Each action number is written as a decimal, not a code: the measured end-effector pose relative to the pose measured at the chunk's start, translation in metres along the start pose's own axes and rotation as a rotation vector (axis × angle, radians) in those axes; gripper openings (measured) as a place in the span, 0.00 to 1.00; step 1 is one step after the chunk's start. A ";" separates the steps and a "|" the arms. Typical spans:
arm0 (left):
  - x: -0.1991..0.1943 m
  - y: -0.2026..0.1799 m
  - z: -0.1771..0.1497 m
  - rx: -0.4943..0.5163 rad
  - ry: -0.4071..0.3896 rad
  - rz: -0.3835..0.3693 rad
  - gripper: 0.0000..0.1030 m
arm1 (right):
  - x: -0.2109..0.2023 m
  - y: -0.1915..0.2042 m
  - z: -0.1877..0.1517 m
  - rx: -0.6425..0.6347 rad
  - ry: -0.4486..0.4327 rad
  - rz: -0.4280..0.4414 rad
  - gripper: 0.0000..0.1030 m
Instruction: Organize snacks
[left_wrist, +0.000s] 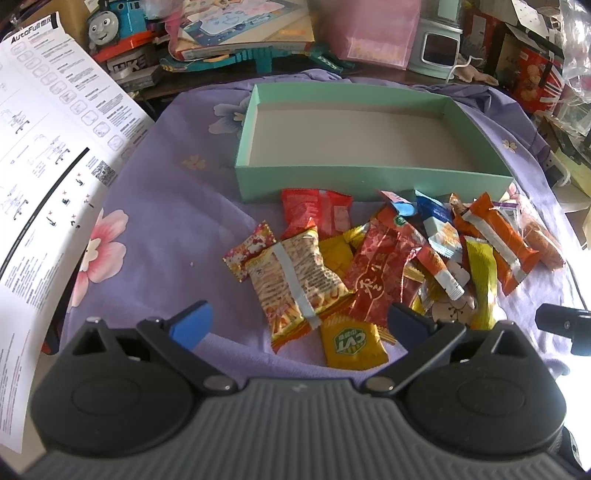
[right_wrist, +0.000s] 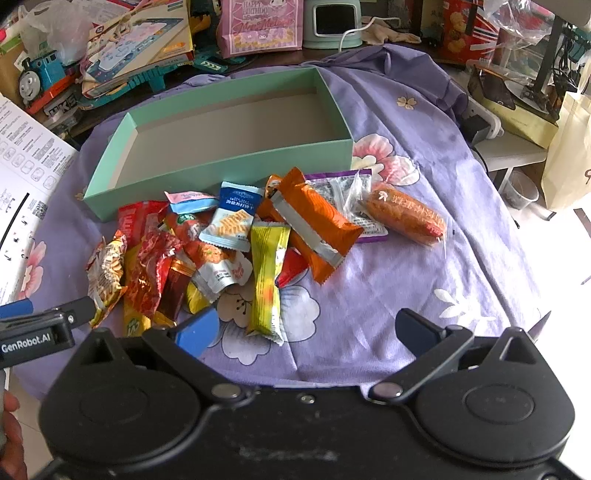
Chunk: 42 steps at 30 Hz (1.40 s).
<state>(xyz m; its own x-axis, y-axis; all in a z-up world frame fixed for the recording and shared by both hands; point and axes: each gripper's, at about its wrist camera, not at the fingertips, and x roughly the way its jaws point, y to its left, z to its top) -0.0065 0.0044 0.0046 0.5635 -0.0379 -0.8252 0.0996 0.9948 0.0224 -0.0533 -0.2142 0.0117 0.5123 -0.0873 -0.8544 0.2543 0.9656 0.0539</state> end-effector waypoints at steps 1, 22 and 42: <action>0.000 0.000 0.000 0.000 0.001 0.001 1.00 | 0.000 0.000 0.000 -0.001 0.000 0.000 1.00; 0.005 0.001 -0.003 -0.008 0.015 0.002 1.00 | 0.003 0.000 -0.003 0.004 0.011 0.000 1.00; 0.017 0.012 -0.004 -0.038 0.040 -0.011 1.00 | 0.011 -0.002 -0.001 0.036 0.035 -0.019 1.00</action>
<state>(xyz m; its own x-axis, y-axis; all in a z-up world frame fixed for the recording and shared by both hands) 0.0012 0.0162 -0.0111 0.5289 -0.0457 -0.8474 0.0743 0.9972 -0.0074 -0.0484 -0.2169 0.0016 0.4778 -0.0961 -0.8732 0.2936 0.9543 0.0556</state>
